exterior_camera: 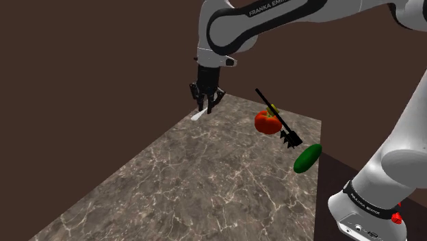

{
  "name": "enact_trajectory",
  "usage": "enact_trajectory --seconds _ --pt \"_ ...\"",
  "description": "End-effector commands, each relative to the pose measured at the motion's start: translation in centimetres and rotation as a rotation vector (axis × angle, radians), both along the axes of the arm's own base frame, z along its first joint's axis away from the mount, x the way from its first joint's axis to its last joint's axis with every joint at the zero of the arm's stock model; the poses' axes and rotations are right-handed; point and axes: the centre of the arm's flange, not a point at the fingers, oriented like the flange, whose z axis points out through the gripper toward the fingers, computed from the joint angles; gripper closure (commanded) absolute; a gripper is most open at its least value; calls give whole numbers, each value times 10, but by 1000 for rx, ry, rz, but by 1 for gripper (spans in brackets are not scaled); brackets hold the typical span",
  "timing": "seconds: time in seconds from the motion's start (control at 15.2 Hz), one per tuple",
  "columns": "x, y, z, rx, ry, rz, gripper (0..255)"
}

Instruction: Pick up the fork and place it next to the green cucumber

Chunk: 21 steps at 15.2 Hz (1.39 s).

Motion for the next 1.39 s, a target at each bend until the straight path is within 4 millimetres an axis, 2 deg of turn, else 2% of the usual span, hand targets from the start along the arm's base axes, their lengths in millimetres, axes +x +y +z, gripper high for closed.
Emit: enact_trajectory --seconds 0.0,0.73,0.79,1.32 --pt "-22 -17 0 0 0 0 255" --pt "-130 -114 1 0 0 0 255" --pt "-135 -118 1 0 0 0 255" --pt "-135 -118 -41 0 0 0 255"
